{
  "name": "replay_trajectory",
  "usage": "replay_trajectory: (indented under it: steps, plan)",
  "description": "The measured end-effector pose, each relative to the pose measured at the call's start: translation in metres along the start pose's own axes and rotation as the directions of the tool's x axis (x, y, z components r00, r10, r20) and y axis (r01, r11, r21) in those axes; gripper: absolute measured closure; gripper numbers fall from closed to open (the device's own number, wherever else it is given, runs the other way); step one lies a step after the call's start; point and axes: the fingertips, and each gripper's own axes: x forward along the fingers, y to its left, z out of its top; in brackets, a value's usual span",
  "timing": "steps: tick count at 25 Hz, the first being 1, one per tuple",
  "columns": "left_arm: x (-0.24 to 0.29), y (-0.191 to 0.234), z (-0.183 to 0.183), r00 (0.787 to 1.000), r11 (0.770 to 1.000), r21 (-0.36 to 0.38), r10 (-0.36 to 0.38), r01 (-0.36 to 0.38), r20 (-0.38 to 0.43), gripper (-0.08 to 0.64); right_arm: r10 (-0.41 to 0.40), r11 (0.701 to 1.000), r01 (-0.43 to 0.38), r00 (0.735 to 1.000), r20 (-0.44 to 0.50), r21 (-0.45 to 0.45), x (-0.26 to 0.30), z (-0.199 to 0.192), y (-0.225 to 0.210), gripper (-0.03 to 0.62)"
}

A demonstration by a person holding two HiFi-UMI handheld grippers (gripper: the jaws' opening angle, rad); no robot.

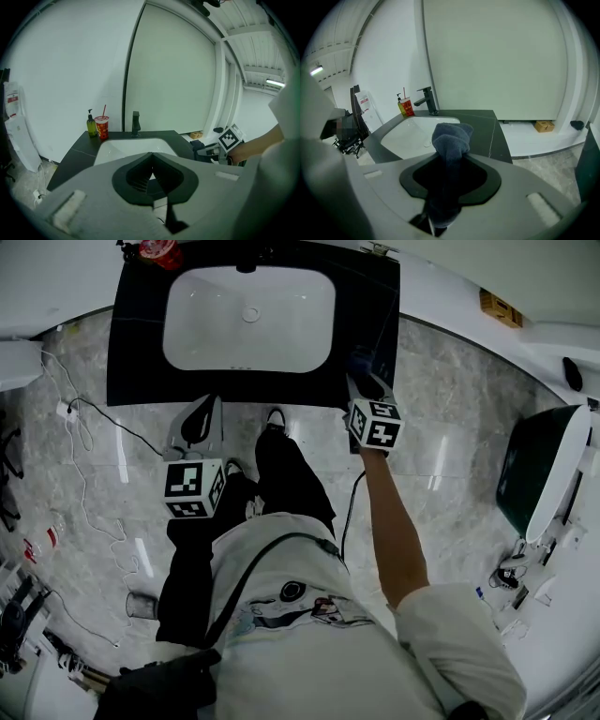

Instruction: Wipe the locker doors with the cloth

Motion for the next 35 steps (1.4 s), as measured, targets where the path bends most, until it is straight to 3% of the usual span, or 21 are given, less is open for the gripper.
replay_trajectory:
  steps: [4, 11, 22, 30, 35]
  plan:
    - [-0.031, 0.007, -0.019, 1.0, 1.0, 0.001, -0.011, 0.011, 0.015, 0.56, -0.003, 1.0, 0.004, 0.999, 0.05, -0.008, -0.024, -0.002, 0.026, 0.479]
    - [-0.11, 0.019, -0.069, 0.999, 0.999, 0.014, -0.031, 0.031, 0.029, 0.56, -0.064, 0.996, 0.052, 0.981, 0.184, 0.066, -0.091, -0.012, 0.069, 0.479]
    - [-0.202, 0.038, -0.127, 0.997, 1.0, -0.024, -0.015, 0.017, 0.074, 0.56, -0.078, 0.997, 0.077, 0.969, 0.236, 0.01, -0.168, -0.067, 0.137, 0.479]
    - [-0.214, -0.008, -0.114, 0.993, 1.0, -0.015, -0.006, 0.008, 0.12, 0.56, -0.006, 0.996, 0.028, 0.966, 0.258, -0.08, -0.201, -0.081, 0.13, 0.479]
    - [-0.204, -0.032, -0.128, 0.992, 0.999, -0.017, 0.035, -0.034, 0.124, 0.56, 0.069, 0.988, -0.029, 0.963, 0.261, -0.152, -0.191, -0.095, 0.12, 0.479]
